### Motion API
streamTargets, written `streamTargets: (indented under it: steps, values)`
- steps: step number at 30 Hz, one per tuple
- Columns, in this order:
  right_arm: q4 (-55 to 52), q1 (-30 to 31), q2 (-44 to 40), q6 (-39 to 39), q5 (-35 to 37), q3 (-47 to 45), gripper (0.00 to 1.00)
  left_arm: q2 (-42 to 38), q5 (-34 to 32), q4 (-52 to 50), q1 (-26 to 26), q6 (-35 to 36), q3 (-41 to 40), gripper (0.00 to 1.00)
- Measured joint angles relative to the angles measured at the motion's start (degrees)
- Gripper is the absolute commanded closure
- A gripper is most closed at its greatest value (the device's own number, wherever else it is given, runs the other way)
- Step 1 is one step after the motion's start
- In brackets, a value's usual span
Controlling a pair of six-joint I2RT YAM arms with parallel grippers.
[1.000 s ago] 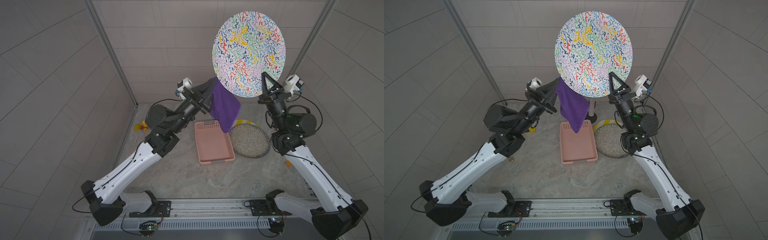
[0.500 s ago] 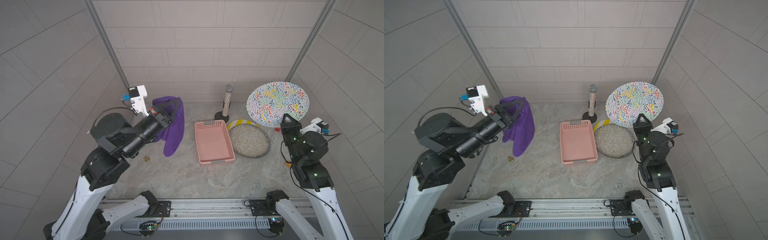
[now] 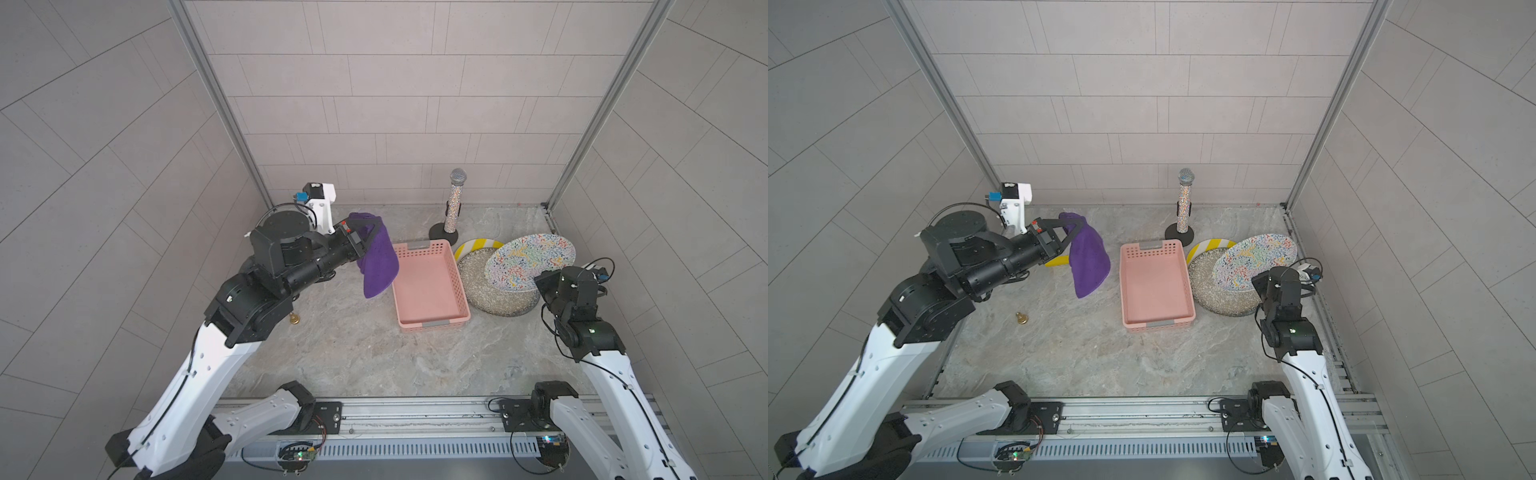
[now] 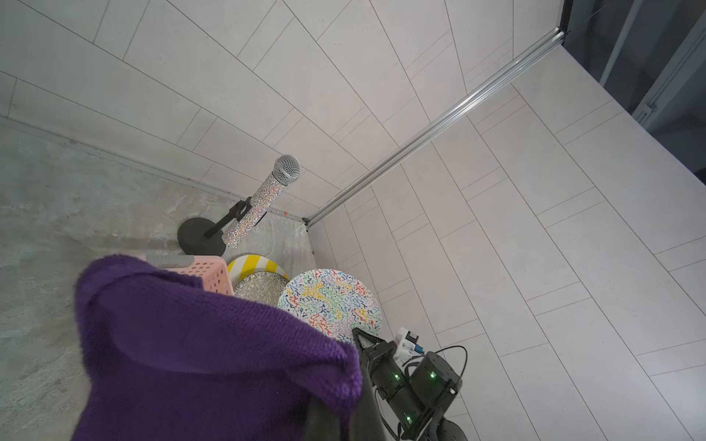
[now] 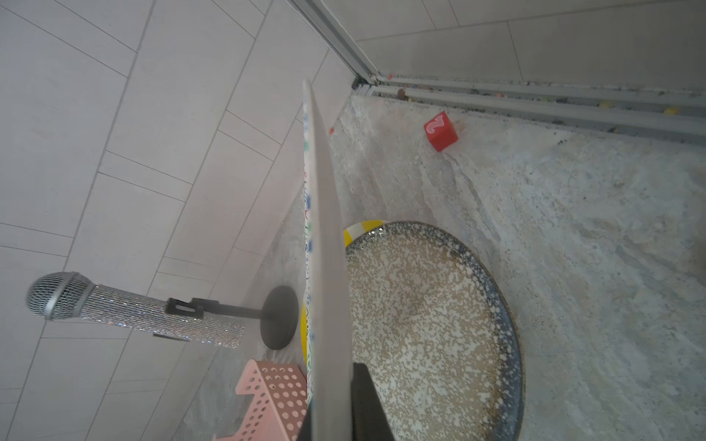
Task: Wipe the wet plate dry
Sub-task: Place the plate on the plate.
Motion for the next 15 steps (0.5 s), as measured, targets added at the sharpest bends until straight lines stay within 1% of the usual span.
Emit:
streamTargets:
  steps: [5, 12, 14, 15]
  values:
    - [5.66, -0.98, 2.93, 0.00, -4.68, -6.71, 1.00, 0.13, 4.02, -0.09, 1.18, -0.02, -2.60, 1.00]
    - [14.34, -0.98, 5.97, 0.74, -8.72, -11.54, 0.99, 0.09, 7.10, -0.13, 3.08, -0.11, -5.57, 1.00]
    - [16.46, -1.03, 6.29, 0.72, -9.44, -12.96, 0.92, 0.11, 7.87, -0.20, 3.56, -0.15, -6.10, 1.00]
    - [17.09, -1.07, 6.32, 0.68, -9.64, -13.46, 0.87, 0.11, 8.22, -0.17, 3.78, -0.15, -6.29, 1.00]
